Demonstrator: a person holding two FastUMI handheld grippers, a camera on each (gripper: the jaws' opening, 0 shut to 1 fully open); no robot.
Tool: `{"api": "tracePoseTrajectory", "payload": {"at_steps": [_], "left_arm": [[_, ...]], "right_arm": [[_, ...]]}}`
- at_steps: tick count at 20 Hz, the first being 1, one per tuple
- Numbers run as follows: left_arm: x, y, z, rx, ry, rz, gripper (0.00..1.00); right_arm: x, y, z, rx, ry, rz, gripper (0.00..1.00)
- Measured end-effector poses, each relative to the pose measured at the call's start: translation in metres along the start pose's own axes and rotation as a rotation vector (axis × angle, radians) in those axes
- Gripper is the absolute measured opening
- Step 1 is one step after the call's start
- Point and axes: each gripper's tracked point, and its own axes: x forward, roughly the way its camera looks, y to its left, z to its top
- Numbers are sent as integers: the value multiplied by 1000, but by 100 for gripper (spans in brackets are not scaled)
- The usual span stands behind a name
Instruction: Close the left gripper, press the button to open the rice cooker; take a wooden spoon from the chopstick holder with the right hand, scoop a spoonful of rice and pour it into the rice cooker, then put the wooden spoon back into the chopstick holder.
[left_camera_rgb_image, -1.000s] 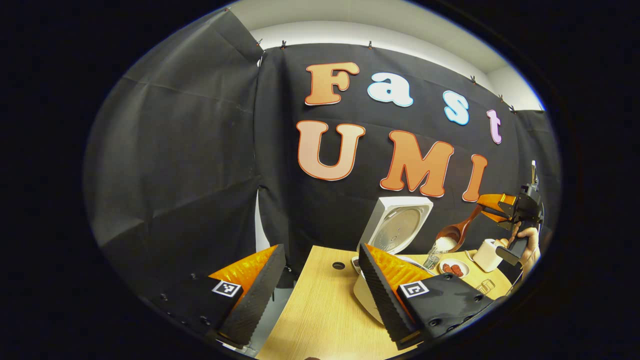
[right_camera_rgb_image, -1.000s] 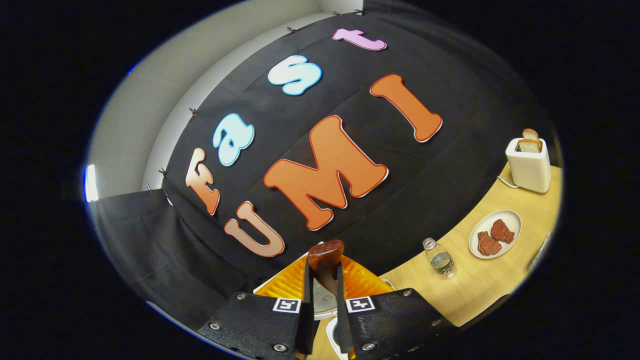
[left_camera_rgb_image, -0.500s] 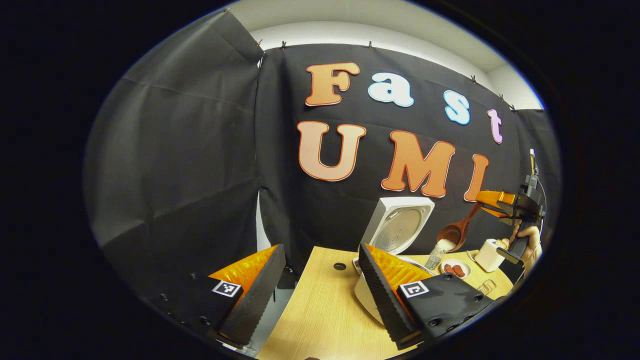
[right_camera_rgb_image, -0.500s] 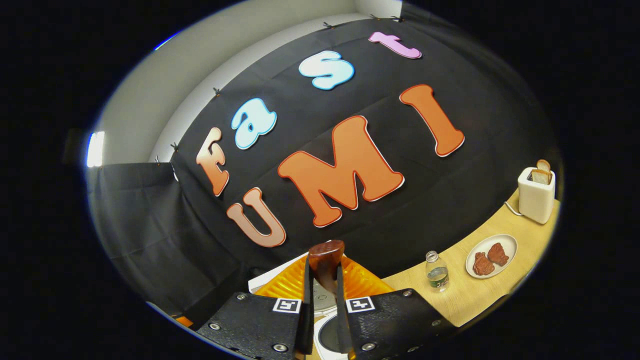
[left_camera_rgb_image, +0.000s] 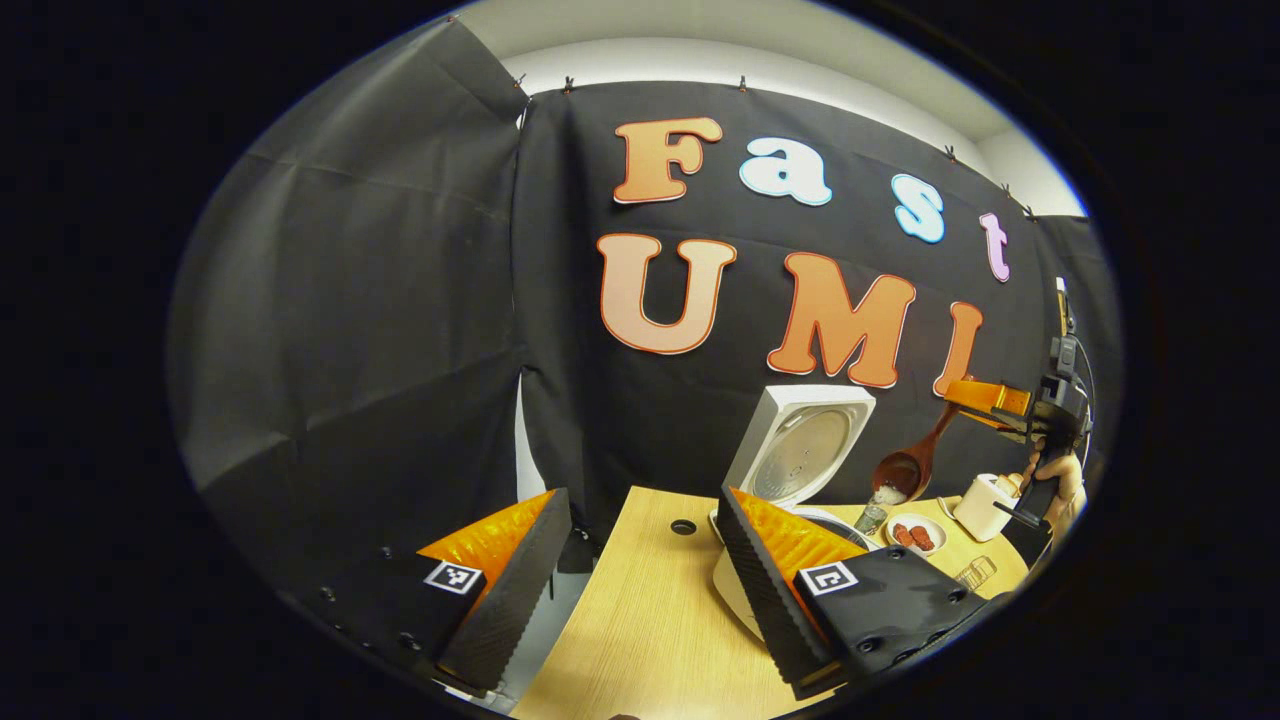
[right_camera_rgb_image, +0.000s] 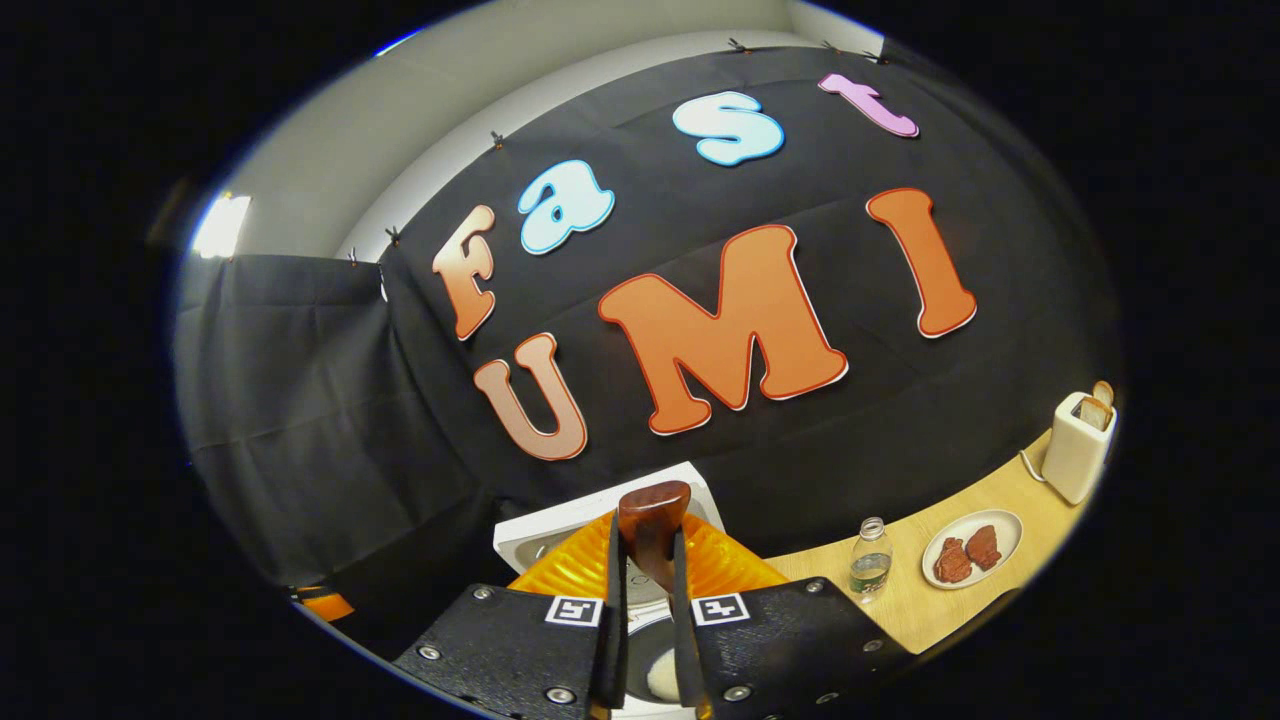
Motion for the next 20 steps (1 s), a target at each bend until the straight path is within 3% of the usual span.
{"api": "tracePoseTrajectory", "payload": {"at_steps": [12,20], "left_arm": [[-1,-7,0,-5,4,23,99],[-4,-27,0,-36,2,28,99]], "right_arm": [[-1,26,-13,-243,31,80,19],[-12,-5,0,-168,36,80,18]]}}
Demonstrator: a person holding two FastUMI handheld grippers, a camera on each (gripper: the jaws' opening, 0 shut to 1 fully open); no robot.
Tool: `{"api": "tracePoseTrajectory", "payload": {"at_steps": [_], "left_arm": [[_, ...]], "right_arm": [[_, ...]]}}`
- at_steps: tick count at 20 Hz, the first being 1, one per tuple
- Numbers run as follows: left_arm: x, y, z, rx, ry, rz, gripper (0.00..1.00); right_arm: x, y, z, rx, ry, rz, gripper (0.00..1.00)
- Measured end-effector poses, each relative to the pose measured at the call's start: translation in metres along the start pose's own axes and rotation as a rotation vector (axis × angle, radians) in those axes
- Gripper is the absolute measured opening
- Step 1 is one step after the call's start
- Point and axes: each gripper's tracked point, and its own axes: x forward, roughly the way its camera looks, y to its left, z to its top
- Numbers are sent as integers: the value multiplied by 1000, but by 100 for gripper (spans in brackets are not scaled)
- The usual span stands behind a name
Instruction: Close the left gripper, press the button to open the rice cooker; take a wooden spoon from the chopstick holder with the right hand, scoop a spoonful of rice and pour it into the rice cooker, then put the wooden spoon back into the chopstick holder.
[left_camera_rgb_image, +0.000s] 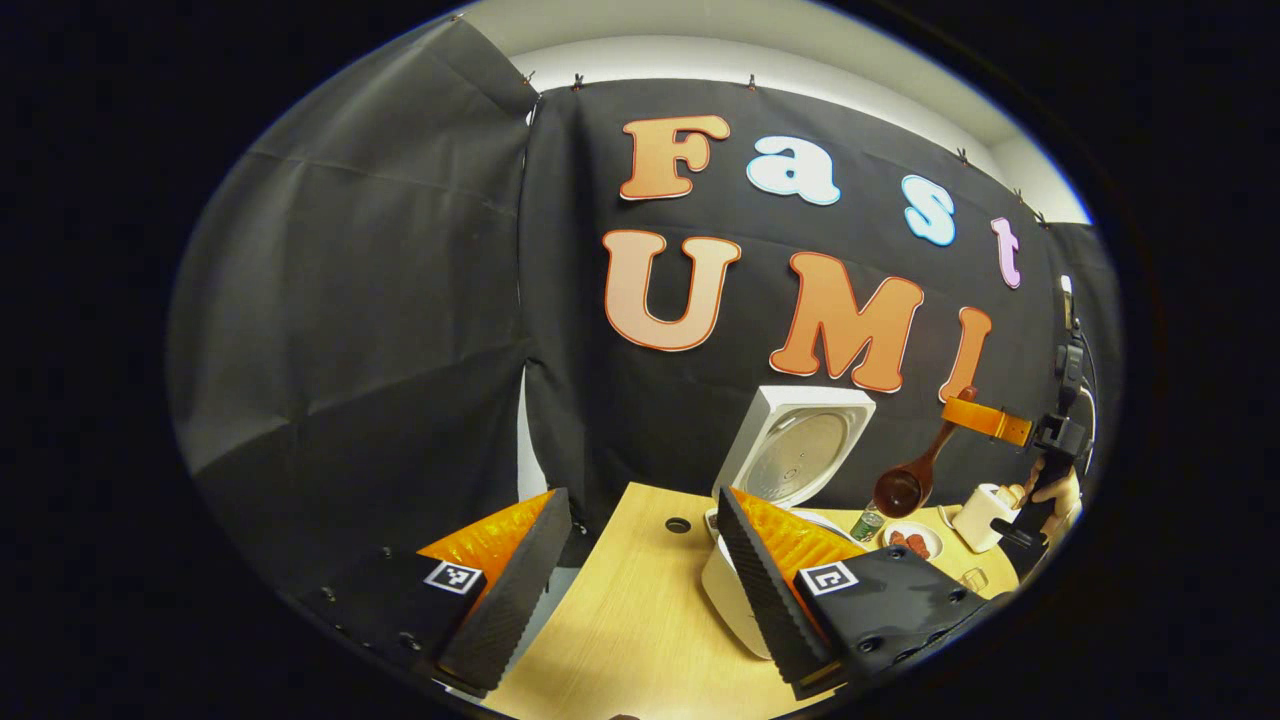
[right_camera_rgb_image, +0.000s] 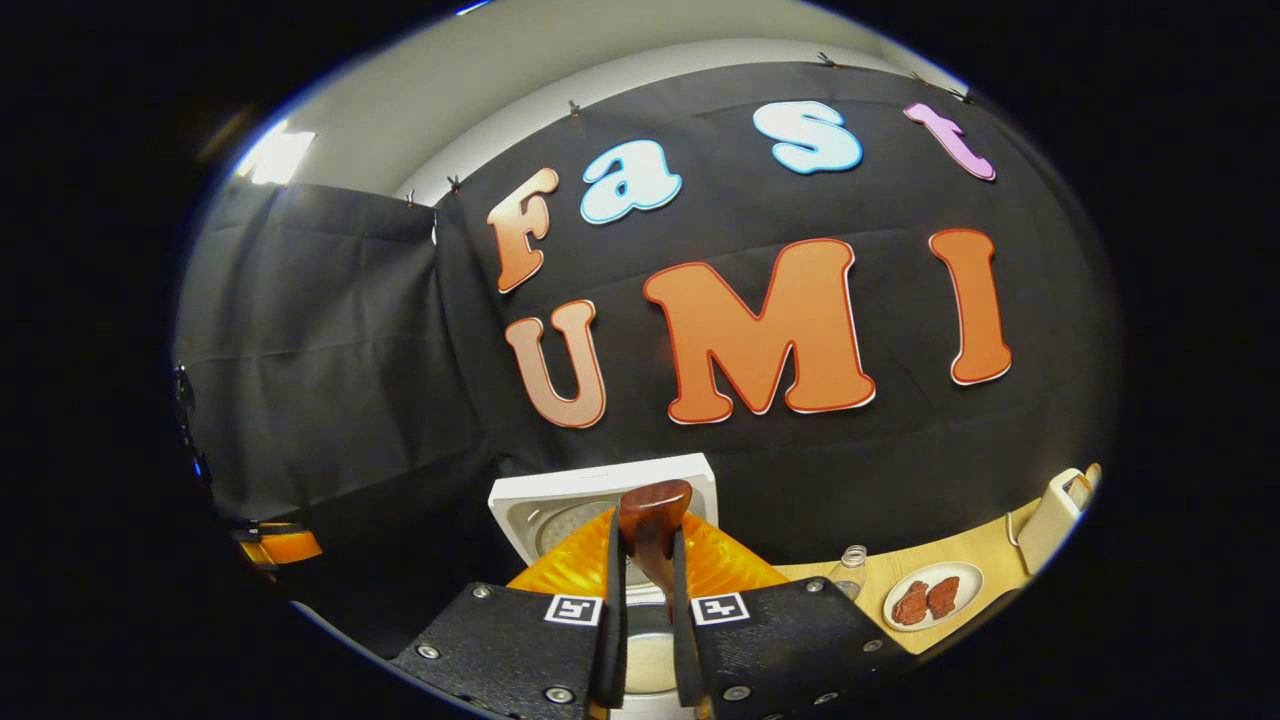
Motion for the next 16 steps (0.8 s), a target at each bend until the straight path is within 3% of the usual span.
{"api": "tracePoseTrajectory", "payload": {"at_steps": [8,16], "left_arm": [[6,-42,12,30,-37,-15,99],[10,-81,20,18,-56,-27,99]], "right_arm": [[-49,-90,6,63,-17,-116,19],[-124,-204,-16,72,28,-295,18]]}}
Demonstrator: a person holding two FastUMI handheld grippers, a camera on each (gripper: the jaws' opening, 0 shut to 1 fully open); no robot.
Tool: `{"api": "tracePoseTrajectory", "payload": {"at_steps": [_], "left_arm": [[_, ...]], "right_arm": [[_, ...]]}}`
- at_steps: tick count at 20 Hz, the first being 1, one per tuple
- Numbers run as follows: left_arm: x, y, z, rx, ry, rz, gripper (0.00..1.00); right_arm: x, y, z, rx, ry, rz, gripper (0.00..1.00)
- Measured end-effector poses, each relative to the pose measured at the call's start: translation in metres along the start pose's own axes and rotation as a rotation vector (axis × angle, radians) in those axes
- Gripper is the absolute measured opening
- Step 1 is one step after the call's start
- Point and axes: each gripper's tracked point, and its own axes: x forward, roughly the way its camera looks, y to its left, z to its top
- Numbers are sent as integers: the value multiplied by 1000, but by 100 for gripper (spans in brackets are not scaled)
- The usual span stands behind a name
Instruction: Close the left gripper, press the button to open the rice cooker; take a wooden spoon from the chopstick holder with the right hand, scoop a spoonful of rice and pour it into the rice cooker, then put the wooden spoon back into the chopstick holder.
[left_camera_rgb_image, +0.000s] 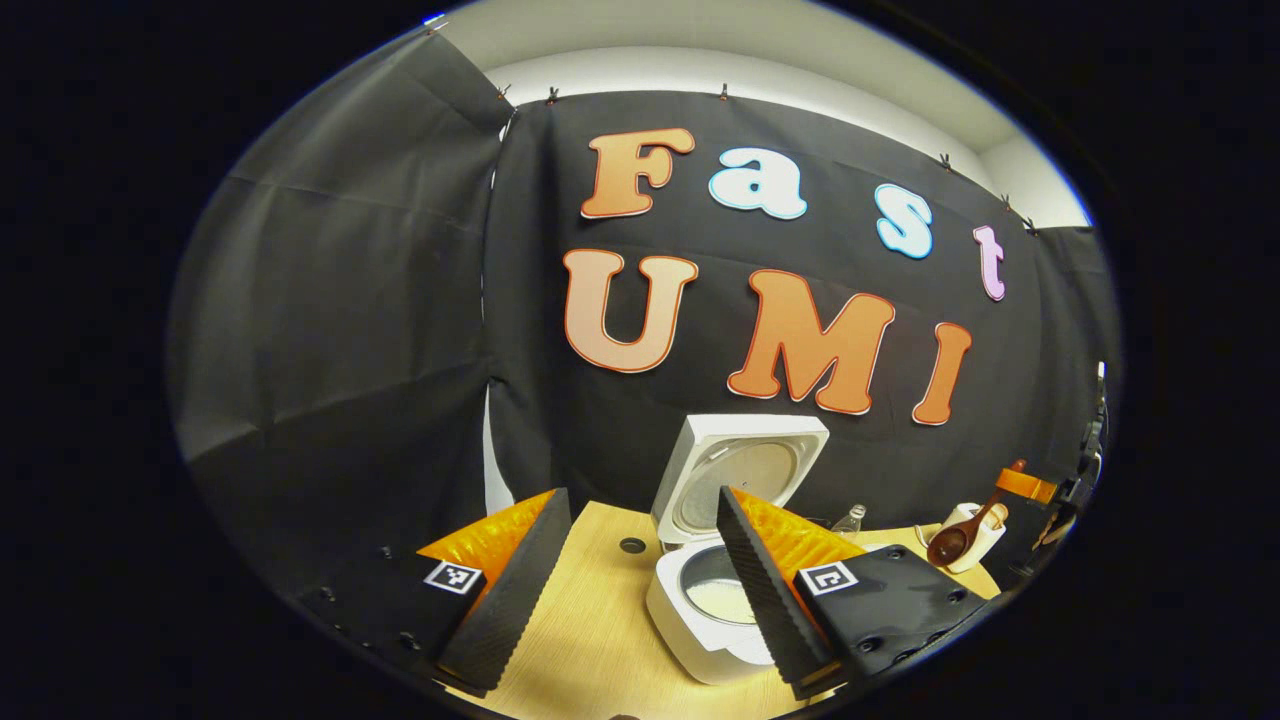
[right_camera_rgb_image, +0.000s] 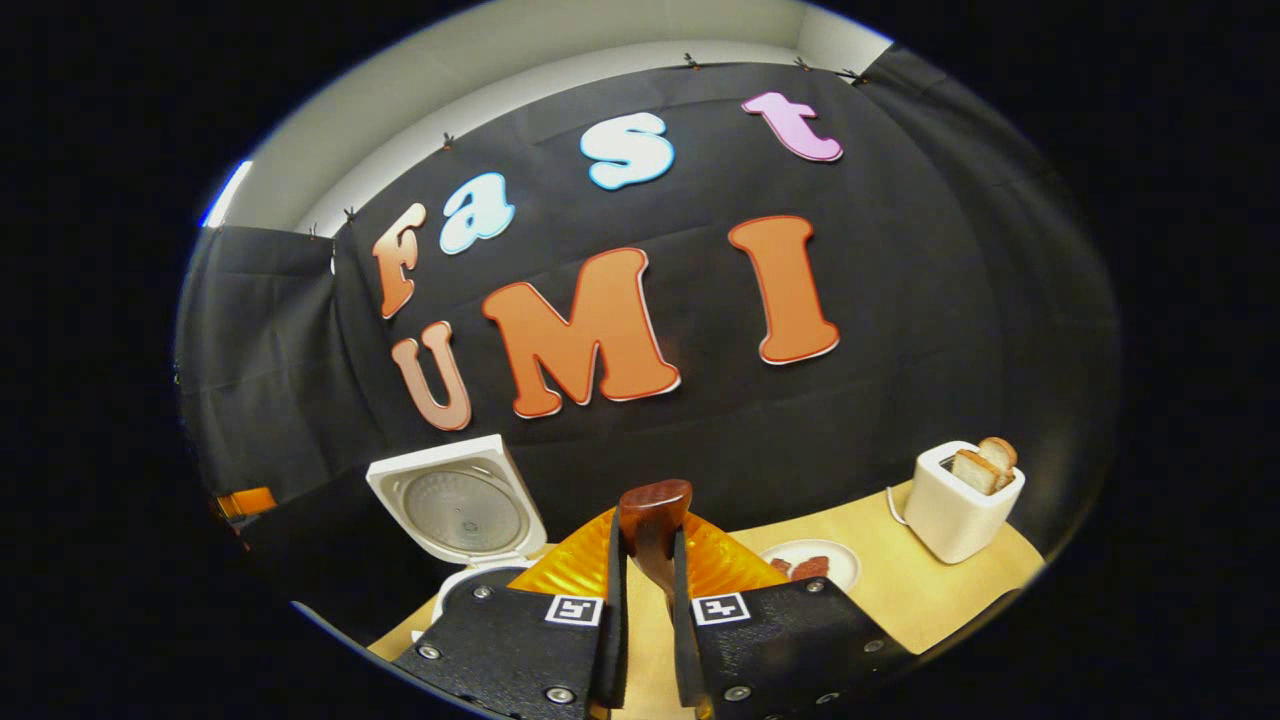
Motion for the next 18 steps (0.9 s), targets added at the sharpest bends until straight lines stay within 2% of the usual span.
{"api": "tracePoseTrajectory", "payload": {"at_steps": [4,5,6,7,8,9,10,18], "left_arm": [[1,-14,1,10,1,11,99],[1,-16,2,17,0,20,99],[1,-17,3,24,-3,29,99],[0,-20,4,31,-4,34,99],[-1,-24,5,35,-5,37,99],[0,-28,6,35,-7,38,99],[-2,-34,6,30,-6,37,99],[-11,-71,12,43,1,31,99]], "right_arm": [[-23,-54,-15,12,36,-70,19],[-27,-66,-20,20,45,-84,24],[-32,-77,-26,30,55,-97,19],[-35,-86,-31,40,64,-110,24],[-38,-94,-37,51,74,-120,19],[-42,-103,-44,62,84,-130,24],[-44,-112,-51,75,95,-137,19],[-42,-154,-123,192,204,-171,18]]}}
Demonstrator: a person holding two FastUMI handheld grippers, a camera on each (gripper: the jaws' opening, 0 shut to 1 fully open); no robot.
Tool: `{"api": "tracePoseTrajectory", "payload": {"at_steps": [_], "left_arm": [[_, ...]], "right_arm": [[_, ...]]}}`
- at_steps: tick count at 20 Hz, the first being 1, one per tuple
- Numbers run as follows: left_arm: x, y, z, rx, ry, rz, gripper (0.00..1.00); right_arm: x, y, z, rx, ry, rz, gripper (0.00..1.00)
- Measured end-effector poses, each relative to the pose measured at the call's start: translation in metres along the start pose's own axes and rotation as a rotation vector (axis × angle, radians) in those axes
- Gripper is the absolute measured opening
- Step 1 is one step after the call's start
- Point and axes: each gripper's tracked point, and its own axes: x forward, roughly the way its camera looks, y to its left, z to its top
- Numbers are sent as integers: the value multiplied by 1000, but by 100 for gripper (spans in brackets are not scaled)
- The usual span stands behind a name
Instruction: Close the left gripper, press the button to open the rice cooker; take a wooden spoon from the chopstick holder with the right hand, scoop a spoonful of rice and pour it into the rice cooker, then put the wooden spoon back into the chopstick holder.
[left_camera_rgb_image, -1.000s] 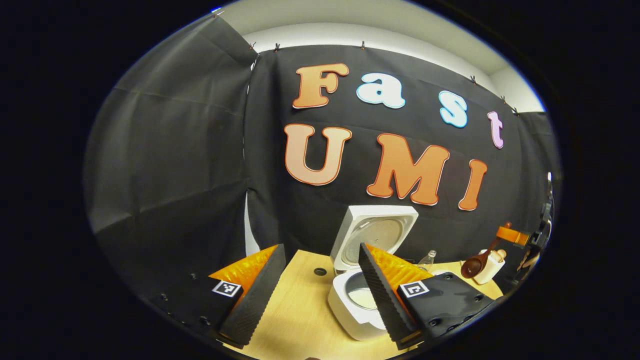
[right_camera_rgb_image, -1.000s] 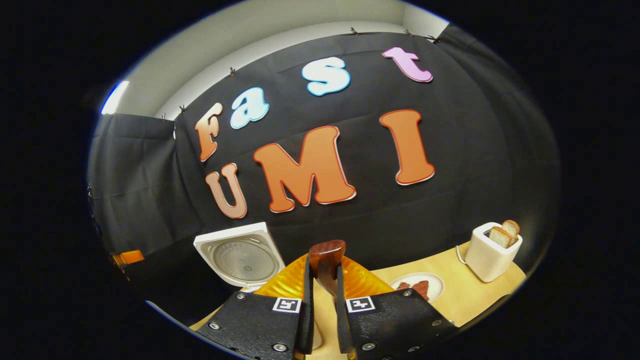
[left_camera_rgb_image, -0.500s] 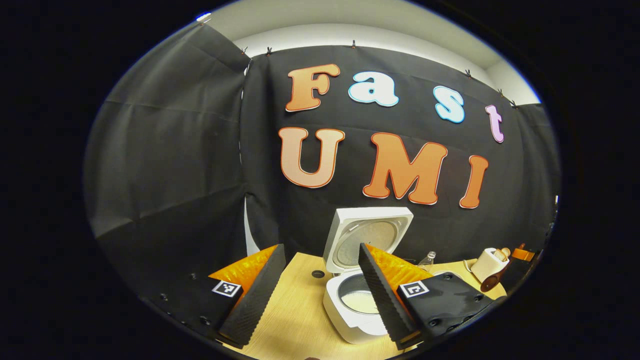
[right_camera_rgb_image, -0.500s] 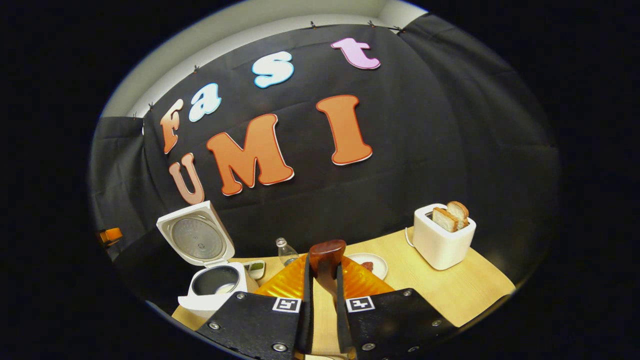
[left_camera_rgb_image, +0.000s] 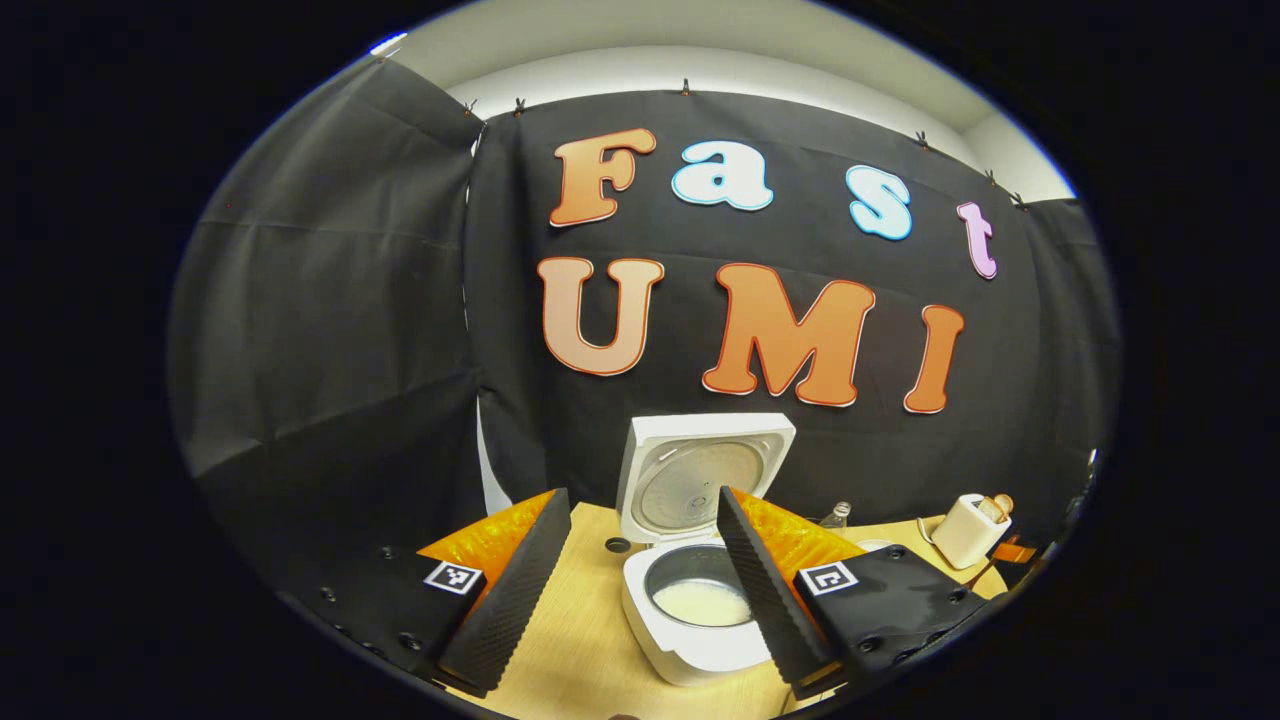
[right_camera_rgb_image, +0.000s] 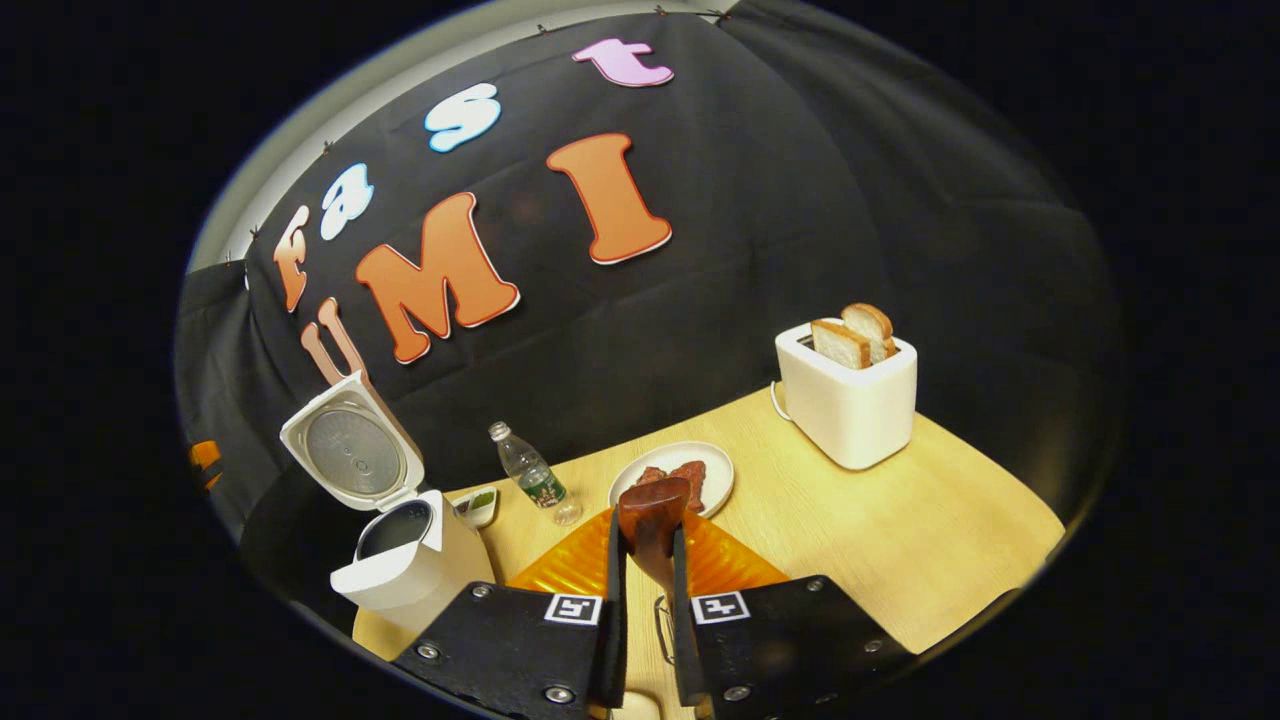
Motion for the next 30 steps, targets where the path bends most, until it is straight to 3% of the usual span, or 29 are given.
{"api": "tracePoseTrajectory", "payload": {"at_steps": [9,15,17,19,20,22,26,30], "left_arm": [[-15,-2,6,37,-22,35,99],[-16,-7,-1,29,-1,29,99],[-15,-11,-3,34,5,18,99],[-14,-9,-1,43,3,31,99],[-12,-11,1,43,0,31,100],[-8,-19,3,30,-5,13,99],[6,-34,18,13,-15,-19,99],[34,-47,55,46,-53,-35,99]], "right_arm": [[15,-19,-38,115,60,14,19],[7,-43,-34,164,53,-62,25],[2,-46,-35,170,65,-78,36],[-4,-52,-37,137,72,-111,59],[-8,-56,-33,101,61,-130,81],[-18,-62,-21,15,33,-174,94],[-39,-56,15,-103,-19,-209,95],[-66,-46,52,-133,-88,-227,94]]}}
